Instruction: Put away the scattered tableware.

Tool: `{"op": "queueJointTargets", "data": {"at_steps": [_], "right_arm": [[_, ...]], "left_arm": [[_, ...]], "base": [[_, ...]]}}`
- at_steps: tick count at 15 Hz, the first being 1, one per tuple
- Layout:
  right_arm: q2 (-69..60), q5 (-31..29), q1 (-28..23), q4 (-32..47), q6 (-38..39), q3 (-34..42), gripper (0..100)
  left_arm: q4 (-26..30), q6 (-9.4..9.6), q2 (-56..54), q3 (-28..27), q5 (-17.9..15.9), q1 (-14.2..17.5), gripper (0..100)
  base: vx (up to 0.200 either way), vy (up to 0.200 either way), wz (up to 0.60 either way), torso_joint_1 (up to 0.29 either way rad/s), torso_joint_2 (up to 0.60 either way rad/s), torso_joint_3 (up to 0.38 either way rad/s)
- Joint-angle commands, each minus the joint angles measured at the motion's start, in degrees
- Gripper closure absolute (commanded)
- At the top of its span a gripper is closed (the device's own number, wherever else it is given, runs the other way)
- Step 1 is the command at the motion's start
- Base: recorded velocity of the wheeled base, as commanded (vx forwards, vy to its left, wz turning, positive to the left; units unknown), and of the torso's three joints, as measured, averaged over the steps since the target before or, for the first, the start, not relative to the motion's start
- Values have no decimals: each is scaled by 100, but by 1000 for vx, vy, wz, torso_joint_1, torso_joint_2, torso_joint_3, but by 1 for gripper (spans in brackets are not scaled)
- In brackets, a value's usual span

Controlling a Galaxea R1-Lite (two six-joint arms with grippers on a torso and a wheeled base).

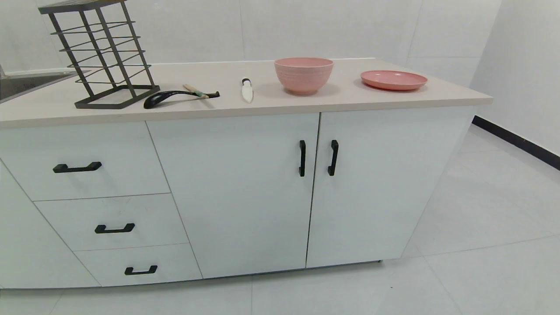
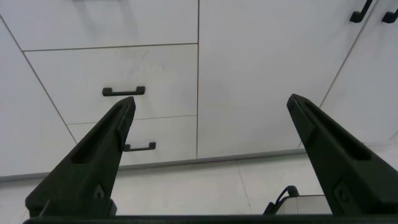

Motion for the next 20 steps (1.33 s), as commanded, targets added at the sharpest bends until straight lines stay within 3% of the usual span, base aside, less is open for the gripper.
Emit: {"op": "queueJointTargets", "data": {"at_steps": [1,3,4,5,7,10,12,14,16,18,20], "right_arm": [[5,9,9,-7,1,2,0],[5,18,9,-33,-157,11,0],[5,18,-18,-1114,-210,-191,0],[269,88,-70,-1607,-298,-683,0],[673,642,-18,-1097,-394,-1430,0],[1499,1406,237,98,-394,-1887,0],[2642,1503,571,-60,-394,-2019,0],[3934,1494,976,-657,-394,-2248,0],[5375,1503,1072,-1747,-421,-2503,0],[6342,1529,1099,-2670,-438,-2591,0],[6781,1556,1283,-3030,-447,-2643,0]], "left_arm": [[0,-2,7,2,-2,0,0],[0,-2,7,2,-2,0,0],[0,-2,7,2,-2,0,0],[0,-2,7,2,-2,0,0],[0,-2,7,2,-2,0,0],[0,-2,7,2,-2,0,0],[0,-2,7,2,-2,0,0],[0,-2,7,2,-2,0,0],[0,-2,7,2,-2,0,0],[0,-2,7,2,-2,0,0],[0,-2,7,2,-2,0,0]], "base": [[0,0,0,0,0,0],[0,0,0,0,0,0],[0,0,0,0,0,0],[0,0,0,0,0,0],[0,0,0,0,0,0],[0,0,0,0,0,0],[0,0,0,0,0,0],[0,0,0,0,0,0],[0,0,0,0,0,0],[0,0,0,0,0,0],[0,0,0,0,0,0]]}}
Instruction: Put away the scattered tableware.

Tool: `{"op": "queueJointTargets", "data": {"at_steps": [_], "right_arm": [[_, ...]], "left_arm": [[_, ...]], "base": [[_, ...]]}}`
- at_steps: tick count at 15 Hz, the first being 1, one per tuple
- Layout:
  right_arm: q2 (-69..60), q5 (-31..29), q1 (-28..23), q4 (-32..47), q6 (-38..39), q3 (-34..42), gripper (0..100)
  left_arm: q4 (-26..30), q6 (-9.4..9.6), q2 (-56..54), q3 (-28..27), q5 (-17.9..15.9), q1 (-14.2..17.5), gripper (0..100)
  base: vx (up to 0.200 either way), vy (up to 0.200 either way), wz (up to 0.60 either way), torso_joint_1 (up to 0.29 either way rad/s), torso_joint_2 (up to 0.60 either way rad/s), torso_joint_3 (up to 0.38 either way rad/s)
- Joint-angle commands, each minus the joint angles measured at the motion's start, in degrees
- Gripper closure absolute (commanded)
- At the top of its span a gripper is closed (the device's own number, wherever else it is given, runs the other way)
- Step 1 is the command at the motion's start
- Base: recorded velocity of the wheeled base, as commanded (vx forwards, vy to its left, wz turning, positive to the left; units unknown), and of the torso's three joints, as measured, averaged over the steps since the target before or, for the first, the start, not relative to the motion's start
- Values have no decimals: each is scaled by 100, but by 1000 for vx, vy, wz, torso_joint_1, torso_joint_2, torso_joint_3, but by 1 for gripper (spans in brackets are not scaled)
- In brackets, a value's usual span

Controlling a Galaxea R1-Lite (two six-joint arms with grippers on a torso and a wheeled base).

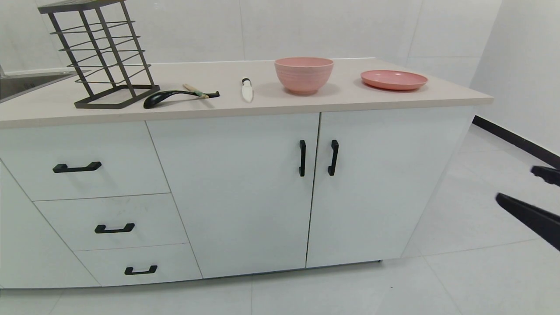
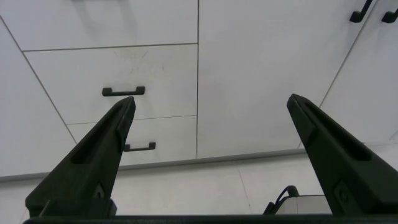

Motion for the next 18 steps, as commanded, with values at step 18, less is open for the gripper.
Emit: {"op": "queueJointTargets", "data": {"at_steps": [18], "right_arm": [[4390,303,988,-2926,-377,-105,0]], "left_arm": [[-1538,-213,816,-1791,-659,123,0]], "base": [[0,0,0,0,0,0]]}}
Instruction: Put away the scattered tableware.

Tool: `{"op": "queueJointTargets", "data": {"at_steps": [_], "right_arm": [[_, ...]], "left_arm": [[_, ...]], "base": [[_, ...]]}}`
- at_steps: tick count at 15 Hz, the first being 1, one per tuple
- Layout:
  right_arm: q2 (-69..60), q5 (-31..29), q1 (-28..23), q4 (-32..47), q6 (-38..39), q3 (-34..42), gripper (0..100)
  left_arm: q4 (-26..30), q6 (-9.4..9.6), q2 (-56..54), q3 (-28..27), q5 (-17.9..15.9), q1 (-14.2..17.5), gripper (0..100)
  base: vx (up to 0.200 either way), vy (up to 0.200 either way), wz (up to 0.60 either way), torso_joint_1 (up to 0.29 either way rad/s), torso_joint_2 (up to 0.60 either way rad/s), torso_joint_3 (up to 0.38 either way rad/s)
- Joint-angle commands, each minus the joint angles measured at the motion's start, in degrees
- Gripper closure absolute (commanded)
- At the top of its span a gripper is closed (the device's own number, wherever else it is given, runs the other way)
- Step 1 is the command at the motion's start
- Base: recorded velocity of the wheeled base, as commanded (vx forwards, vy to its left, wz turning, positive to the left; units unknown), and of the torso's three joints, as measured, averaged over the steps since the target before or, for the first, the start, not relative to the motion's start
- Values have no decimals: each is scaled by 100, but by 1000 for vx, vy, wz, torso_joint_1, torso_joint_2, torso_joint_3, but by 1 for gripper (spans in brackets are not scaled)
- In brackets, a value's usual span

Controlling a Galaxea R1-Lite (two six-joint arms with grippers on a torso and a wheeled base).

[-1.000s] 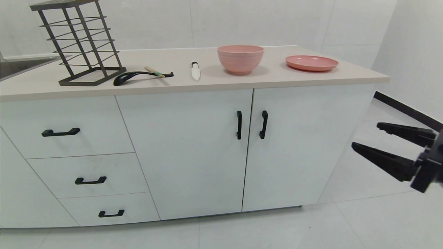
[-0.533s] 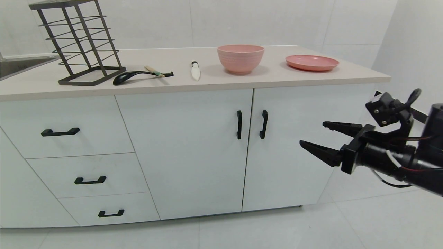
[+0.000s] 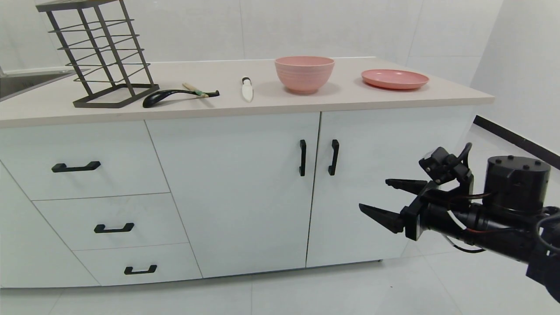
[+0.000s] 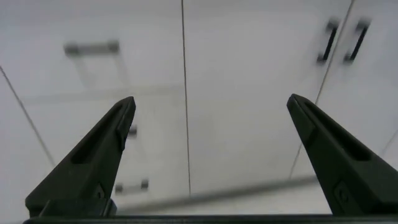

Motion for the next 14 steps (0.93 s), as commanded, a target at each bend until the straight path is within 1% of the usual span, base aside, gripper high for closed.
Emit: {"op": "queueJointTargets", "data": {"at_steps": [1,2,3,4,5,6,7,8,9,10,11,12,14], "right_arm": [[79,14,-25,-23,1,-84,0],[158,32,-17,-207,10,-101,0],[378,58,-34,-594,27,-5,0],[536,172,-43,-989,36,127,0],[695,374,-69,-1420,36,215,0],[791,577,-104,-1719,18,233,0],[844,656,-113,-1789,10,215,0],[906,682,-104,-1807,10,197,0],[1020,700,-104,-1816,-8,171,0],[1108,752,-69,-1868,-8,162,0],[1204,893,-52,-1991,-8,154,0],[1266,955,-52,-2070,-8,127,0],[1380,999,-113,-2106,-34,-31,0]], "left_arm": [[-645,-157,941,-1439,-521,84,0],[-619,-184,1160,-1413,-1180,75,0],[-566,-140,1451,-1254,-1628,93,0],[-566,-122,1670,-1096,-1909,84,0],[-566,-52,1987,-973,-2314,75,0],[-566,-25,2382,-912,-2683,84,0],[-575,-8,2743,-920,-2911,75,0],[-575,115,3059,-964,-3043,40,0],[-583,493,3490,-1026,-3052,-39,0],[-583,924,3982,-1061,-2859,-22,0],[-645,1258,4439,-1061,-2692,-101,0],[-715,1275,4667,-1061,-2683,-127,0],[-1541,1284,5555,-1105,-2692,-602,0]], "base": [[0,0,0,0,0,0],[0,0,0,0,0,0],[0,0,0,0,0,0],[0,0,0,0,0,0],[0,0,0,0,0,0],[0,0,0,0,0,0],[0,0,0,0,0,0],[0,0,0,0,0,0],[0,0,0,0,0,0],[0,0,0,0,0,0],[0,0,0,0,0,0],[0,0,0,0,0,0],[0,0,0,0,0,0]]}}
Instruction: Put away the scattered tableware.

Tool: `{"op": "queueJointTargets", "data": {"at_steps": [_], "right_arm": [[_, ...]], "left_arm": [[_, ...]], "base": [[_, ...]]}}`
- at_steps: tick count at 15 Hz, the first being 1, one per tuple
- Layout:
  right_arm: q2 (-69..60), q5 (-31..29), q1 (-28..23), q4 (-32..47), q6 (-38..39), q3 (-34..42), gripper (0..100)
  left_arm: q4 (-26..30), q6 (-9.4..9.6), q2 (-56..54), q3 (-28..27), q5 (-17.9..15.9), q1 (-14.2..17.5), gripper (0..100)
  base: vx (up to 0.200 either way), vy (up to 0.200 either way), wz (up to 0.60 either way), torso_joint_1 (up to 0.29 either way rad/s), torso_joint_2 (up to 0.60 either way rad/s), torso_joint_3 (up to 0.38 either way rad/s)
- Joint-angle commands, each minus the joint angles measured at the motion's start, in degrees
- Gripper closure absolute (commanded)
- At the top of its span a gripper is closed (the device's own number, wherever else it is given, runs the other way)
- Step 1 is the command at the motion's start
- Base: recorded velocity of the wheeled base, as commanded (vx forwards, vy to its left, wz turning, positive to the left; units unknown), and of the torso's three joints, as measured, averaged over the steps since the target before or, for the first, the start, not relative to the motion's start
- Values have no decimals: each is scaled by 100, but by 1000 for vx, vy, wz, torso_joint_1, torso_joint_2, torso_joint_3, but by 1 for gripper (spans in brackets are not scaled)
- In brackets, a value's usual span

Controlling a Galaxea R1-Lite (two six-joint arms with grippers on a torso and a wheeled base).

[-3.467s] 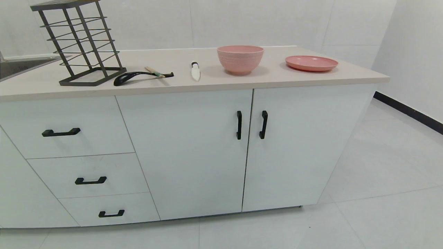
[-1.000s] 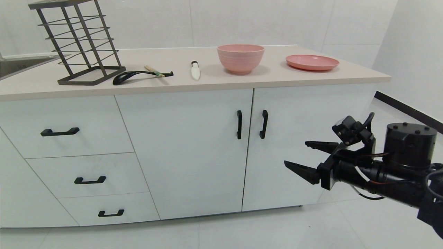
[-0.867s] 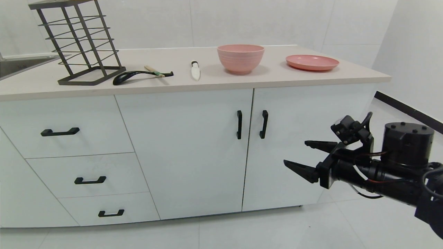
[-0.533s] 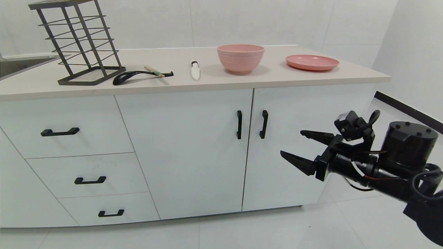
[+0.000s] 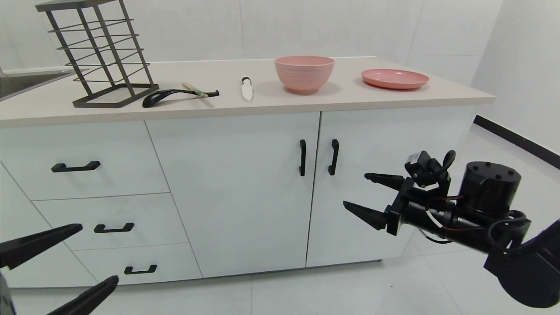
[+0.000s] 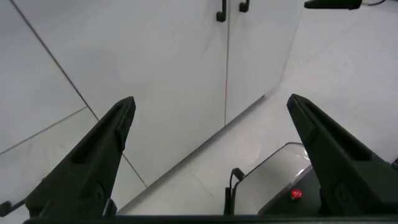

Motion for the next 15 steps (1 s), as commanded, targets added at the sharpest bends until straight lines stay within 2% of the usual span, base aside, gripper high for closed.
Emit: {"op": "queueJointTargets", "data": {"at_steps": [1,3,5,6,7,10,12,14,15], "right_arm": [[198,51,-10,-10,-60,-149,0],[251,148,25,-10,-87,-290,0],[400,148,113,-10,-87,-518,0],[427,148,122,-10,-87,-553,0],[488,139,130,-10,-95,-650,0],[638,130,122,-10,-113,-712,0],[901,122,42,-10,-113,-1125,0],[1103,122,7,-10,-113,-1353,0],[1200,122,7,-10,-113,-1459,0]], "left_arm": [[-1047,113,1530,-40,48,-728,0],[-1547,95,1952,-49,92,-1141,0],[-1741,131,2681,-726,189,-1844,0],[-1758,104,2857,-911,197,-2038,0],[-1758,131,3367,-1350,206,-2301,0],[-1820,148,4158,-1552,426,-2354,0],[-2514,298,4729,-1368,391,-2459,0],[-3235,429,5054,-1332,189,-2767,0],[-3464,605,5151,-1306,-189,-2987,0]], "base": [[0,0,0,0,0,0],[0,0,0,0,0,0],[0,0,0,0,0,0],[0,0,0,0,0,0],[0,0,0,0,0,0],[0,0,0,0,0,0],[0,0,0,0,0,0],[0,0,0,0,0,0],[0,0,0,0,0,0]]}}
